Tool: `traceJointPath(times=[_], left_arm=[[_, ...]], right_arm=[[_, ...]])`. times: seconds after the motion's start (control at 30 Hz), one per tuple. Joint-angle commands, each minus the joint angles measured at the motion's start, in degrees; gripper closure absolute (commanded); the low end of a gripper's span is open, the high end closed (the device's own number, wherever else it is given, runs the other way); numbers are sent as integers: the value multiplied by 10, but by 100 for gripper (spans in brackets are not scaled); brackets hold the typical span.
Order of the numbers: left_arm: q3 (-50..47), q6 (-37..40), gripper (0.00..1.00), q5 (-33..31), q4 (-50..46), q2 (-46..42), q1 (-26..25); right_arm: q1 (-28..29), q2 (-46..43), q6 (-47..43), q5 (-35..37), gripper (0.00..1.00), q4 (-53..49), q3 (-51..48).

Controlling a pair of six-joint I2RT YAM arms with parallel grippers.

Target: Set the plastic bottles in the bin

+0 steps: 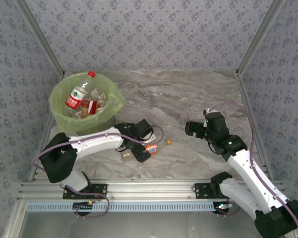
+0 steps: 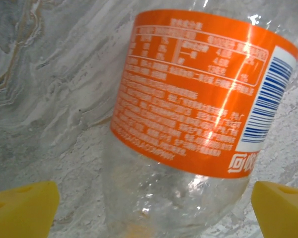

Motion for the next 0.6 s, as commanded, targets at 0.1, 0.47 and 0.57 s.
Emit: traceJointPath(times=[0.1,0.47,0.57], left_arm=[[1,43,3,-43,8,60,-32],[25,54,13,-56,15,123,-37],[36,51,18,-51,8,134,-38]], right_arm=[[1,-16,17,21,1,-9,-8],[1,-38,23,42,1,-17,-21],[1,-38,26,45,1,-16,-22]])
